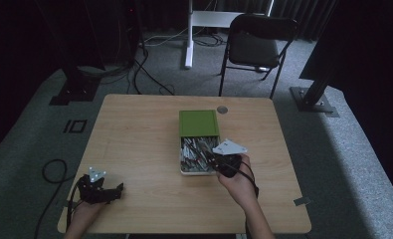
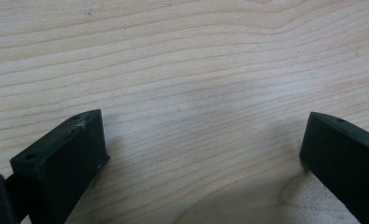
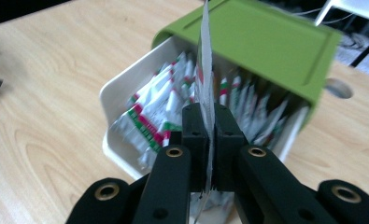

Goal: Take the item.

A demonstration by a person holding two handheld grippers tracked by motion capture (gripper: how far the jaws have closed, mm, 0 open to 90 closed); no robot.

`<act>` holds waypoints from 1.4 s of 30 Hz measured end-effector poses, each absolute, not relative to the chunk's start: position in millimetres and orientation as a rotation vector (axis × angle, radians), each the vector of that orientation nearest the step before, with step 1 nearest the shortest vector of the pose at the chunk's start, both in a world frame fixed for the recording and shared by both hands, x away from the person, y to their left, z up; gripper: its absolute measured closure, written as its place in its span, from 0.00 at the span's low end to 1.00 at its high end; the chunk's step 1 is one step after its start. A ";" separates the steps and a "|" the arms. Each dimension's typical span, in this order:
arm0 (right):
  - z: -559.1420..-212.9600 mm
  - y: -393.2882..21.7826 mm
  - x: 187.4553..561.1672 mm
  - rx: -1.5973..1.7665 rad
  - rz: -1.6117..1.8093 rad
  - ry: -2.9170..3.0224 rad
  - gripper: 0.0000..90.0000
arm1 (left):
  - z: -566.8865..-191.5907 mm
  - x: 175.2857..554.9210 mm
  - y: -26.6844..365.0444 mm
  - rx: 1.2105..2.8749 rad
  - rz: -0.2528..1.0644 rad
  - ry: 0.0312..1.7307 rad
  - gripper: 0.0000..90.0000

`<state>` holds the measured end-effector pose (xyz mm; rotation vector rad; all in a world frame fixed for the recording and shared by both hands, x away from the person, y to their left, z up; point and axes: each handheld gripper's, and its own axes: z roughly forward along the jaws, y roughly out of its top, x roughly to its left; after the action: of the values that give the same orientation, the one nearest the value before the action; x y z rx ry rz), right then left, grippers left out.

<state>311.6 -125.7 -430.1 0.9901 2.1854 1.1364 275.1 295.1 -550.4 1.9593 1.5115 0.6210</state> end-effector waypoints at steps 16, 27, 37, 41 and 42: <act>-428.9 -182.6 333.4 1.175 1.118 1.977 0.96 | -550.3 275.0 295.2 1.962 0.620 1.511 0.01; -465.2 -208.4 362.9 1.343 1.091 1.943 0.96 | -550.1 275.0 295.3 1.964 0.619 1.512 0.01; -500.2 -203.8 387.0 1.462 1.066 1.971 0.96 | -550.1 275.0 295.3 1.965 0.619 1.511 0.01; -512.5 -201.4 398.7 1.530 1.091 1.975 0.96 | -550.2 275.0 295.2 1.964 0.619 1.511 0.01; -514.9 -201.0 401.3 1.548 1.105 1.974 0.96 | -550.1 275.0 295.2 1.964 0.619 1.511 0.01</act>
<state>401.3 -201.0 -514.9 1.5478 1.9745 1.1053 275.0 295.2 -550.1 1.9643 1.5115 0.6193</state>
